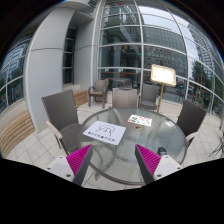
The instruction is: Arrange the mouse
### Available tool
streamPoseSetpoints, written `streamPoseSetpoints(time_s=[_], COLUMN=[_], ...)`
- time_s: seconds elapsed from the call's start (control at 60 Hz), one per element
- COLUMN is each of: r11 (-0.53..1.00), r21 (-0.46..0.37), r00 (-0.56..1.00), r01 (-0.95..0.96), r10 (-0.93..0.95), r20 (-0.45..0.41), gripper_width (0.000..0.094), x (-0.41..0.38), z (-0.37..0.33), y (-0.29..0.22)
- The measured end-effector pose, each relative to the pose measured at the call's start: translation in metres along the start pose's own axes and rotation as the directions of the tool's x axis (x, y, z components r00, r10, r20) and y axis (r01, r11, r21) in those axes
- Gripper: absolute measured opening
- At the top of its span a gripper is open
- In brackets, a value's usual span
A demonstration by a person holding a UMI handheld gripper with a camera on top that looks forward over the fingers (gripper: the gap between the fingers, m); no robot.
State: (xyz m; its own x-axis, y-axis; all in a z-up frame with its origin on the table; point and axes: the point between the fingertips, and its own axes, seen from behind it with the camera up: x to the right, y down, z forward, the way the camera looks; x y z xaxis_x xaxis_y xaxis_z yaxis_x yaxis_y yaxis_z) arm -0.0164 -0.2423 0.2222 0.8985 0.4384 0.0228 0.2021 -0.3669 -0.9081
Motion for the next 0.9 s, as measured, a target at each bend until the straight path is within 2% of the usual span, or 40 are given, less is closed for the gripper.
streamPoseSetpoints(time_s=[0.083, 0.1, 0.2, 0.267, 0.3, 0.35, 0.383, 0.4, 0.417, 0.483, 0.65, 0.9], r11=[0.999, 0.999, 0.987, 0.974, 0.962, 0.952, 0.944, 0.937, 0.937, 0.924, 0.913, 0.923], r21=[-0.036, -0.043, -0.138, -0.194, -0.230, -0.249, -0.266, -0.285, -0.283, -0.308, -0.304, -0.283], r00=[1.000, 1.000, 0.995, 0.989, 0.984, 0.976, 0.970, 0.968, 0.965, 0.953, 0.927, 0.927], r01=[-0.012, -0.016, -0.079, -0.119, -0.148, -0.179, -0.194, -0.203, -0.204, -0.226, -0.270, -0.262], r10=[0.011, 0.016, 0.071, 0.100, 0.121, 0.139, 0.144, 0.147, 0.144, 0.144, 0.161, 0.158], r20=[-0.016, -0.021, -0.064, -0.106, -0.128, -0.168, -0.194, -0.205, -0.220, -0.268, -0.340, -0.341], gripper_width=[0.0860, 0.0862, 0.0863, 0.0861, 0.0855, 0.0854, 0.0854, 0.0855, 0.0855, 0.0846, 0.0844, 0.0832], x=[0.008, 0.012, 0.036, 0.057, 0.076, 0.091, 0.105, 0.118, 0.128, 0.157, 0.229, 0.284], z=[-0.001, 0.007, 0.004, 0.014, 0.014, 0.017, 0.020, 0.022, 0.023, 0.033, 0.084, 0.174], y=[0.020, 0.041, 0.082, 0.130, 0.133, 0.169, 0.182, 0.171, 0.191, 0.209, 0.202, 0.163])
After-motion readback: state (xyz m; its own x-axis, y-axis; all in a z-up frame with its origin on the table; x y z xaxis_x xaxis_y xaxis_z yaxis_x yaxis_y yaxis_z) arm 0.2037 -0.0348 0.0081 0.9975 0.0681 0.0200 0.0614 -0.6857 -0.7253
